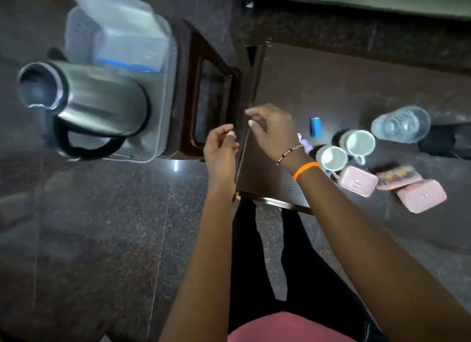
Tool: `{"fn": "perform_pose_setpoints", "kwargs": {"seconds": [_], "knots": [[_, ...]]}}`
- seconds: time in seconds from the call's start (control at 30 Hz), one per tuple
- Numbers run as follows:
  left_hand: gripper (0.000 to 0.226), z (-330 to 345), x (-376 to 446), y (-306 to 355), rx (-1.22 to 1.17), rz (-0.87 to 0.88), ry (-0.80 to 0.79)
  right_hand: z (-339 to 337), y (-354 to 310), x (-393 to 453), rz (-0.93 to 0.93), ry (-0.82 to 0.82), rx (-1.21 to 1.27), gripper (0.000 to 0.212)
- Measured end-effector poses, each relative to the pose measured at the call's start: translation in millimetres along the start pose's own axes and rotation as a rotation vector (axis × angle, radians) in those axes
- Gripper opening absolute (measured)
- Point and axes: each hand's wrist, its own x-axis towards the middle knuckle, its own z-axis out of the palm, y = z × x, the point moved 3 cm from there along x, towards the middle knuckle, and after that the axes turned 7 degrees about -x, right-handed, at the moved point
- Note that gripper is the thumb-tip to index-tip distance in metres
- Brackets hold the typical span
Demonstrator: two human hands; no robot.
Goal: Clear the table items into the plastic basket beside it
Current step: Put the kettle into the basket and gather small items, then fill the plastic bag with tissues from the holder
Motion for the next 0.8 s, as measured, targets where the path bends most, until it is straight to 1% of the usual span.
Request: {"fn": "perform_pose_setpoints", "kwargs": {"seconds": [0.17,0.3,0.37,0.5,0.57,0.6,0.67,0.73,0.8], "knots": [[0.023,-81.7,43.6,36.1,-0.076,0.021,0.107,68.3,-87.1,34.7,-0.06,-0.1,0.161,0.028],[0.021,-130.1,81.7,51.9,-0.088,-0.002,0.137,118.3,-138.5,71.5,-0.049,-0.13,0.141,0.037],[0.018,-144.7,96.8,54.0,-0.064,-0.028,0.124,137.4,-150.7,95.1,-0.026,-0.138,0.049,0.041],[0.016,-164.0,121.8,54.7,-0.019,-0.071,0.1,177.2,-157.0,143.8,-0.066,-0.287,-0.332,0.039],[0.017,-170.2,130.2,53.4,-0.034,-0.092,0.085,192.7,-155.6,160.9,-0.086,-0.358,-0.487,0.043],[0.016,-171.9,132.9,52.5,-0.036,-0.101,0.073,197.4,-153.9,167.4,-0.091,-0.38,-0.553,0.046],[0.015,-175.7,138.3,49.7,-0.027,-0.114,0.035,205.1,-152.8,179.9,-0.128,-0.391,-0.722,0.043],[0.015,-177.9,141.2,46.4,-0.004,-0.129,-0.018,208.2,-151.9,190.4,-0.153,-0.389,-0.82,0.043],[0.016,-179.8,142.9,43.7,0.01,-0.15,-0.069,210.4,-152.8,198.2,-0.173,-0.391,-0.842,0.046]]}}
